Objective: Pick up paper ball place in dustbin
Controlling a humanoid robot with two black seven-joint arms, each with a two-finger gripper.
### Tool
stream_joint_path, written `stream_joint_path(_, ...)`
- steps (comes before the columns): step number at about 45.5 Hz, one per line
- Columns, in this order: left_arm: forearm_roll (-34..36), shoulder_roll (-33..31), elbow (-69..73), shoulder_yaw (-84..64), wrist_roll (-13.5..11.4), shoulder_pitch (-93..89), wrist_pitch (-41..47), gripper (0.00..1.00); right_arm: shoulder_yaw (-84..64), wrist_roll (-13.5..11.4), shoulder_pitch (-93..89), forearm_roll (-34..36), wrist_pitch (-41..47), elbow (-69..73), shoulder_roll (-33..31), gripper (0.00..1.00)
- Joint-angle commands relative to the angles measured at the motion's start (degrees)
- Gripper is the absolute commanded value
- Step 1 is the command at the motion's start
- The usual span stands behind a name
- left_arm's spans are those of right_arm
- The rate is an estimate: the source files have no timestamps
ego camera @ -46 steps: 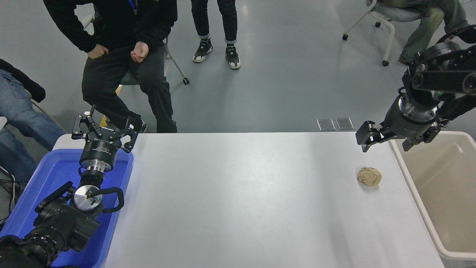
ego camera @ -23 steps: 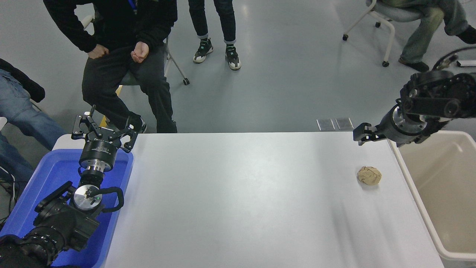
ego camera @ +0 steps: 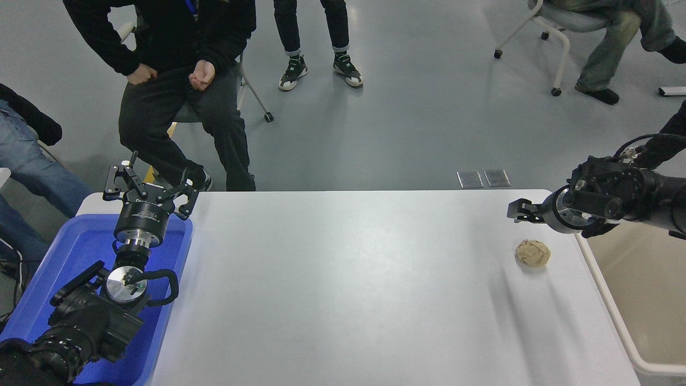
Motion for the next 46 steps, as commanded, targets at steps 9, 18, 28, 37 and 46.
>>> stream_joint_path(9,0.0,0.0,0.0,0.0,0.0,0.0,0.0,0.99,4.3,0.3,-10.4,-0.7,-8.3,-5.8,3.7,1.00)
stream_joint_path(18,0.0,0.0,0.0,0.0,0.0,0.0,0.0,0.99,5.7,0.2,-13.7,-1.1,-10.5,-10.8,6.9,1.00)
stream_joint_path(28,0.0,0.0,0.0,-0.1,0.0,0.0,0.0,0.99,5.7,0.4,-15.8,-1.2,-10.9,-14.1,7.9,1.00)
stream_joint_path(37,0.0,0.0,0.0,0.0,0.0,0.0,0.0,0.99,5.6,0.4,-16.3,-3.7,-13.1,-17.0,7.9,1.00)
stream_joint_path(46,0.0,0.0,0.0,0.0,0.0,0.0,0.0,0.99,5.5,0.4,-18.9,-4.7,-14.6,-18.9,8.1,1.00)
